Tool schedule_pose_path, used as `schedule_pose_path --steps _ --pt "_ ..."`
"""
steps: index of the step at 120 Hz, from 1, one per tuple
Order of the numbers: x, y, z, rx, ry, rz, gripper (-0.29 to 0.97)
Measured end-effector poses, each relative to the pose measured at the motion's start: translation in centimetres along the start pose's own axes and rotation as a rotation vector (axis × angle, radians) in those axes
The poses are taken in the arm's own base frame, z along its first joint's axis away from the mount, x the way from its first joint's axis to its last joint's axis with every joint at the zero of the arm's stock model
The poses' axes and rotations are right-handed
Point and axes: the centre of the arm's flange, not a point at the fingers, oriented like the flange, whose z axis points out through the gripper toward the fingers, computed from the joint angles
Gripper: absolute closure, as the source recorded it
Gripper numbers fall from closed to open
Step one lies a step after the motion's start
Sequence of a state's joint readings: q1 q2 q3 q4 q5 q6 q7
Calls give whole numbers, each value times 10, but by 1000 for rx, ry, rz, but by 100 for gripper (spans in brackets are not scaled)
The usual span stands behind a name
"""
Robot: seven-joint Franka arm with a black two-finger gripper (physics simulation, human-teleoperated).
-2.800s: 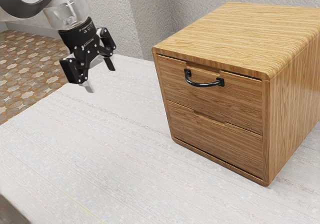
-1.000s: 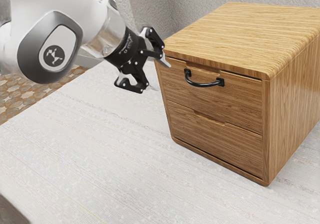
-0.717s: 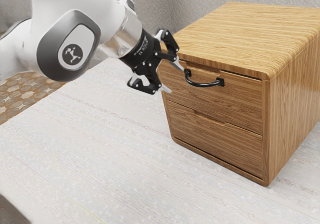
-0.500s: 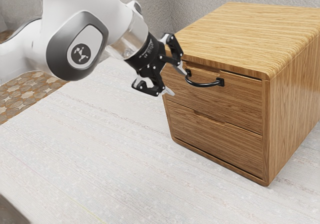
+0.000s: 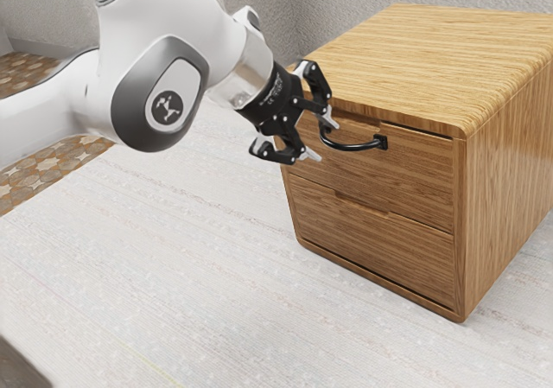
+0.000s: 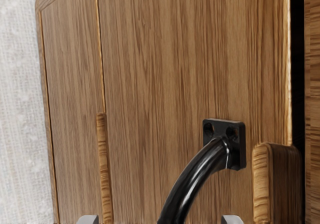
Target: Pull the drawer handle with one arm to open the drawer
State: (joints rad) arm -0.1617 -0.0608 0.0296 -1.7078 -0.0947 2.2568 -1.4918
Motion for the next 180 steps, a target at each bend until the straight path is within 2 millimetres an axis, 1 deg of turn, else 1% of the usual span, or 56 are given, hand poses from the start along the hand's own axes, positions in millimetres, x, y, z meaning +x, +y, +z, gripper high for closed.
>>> schedule_pose_path --steps 23,35,52,72,94,112,131,142,157,180 --pt "-10 -6 8 15 -13 16 44" --pt "-10 -6 11 18 -14 17 47" --pt "-8 -7 9 20 -12 17 55" --pt "-11 -9 12 32 -16 25 61" --pt "-7 -11 7 34 -11 24 68" --pt "-7 -16 -4 39 -12 27 71" --pt "-7 -27 -5 61 -13 28 71" --pt "-8 -29 -4 67 -13 29 71" --pt "-14 -31 -9 66 -19 38 73" --pt "-18 -40 -16 69 -25 44 73"
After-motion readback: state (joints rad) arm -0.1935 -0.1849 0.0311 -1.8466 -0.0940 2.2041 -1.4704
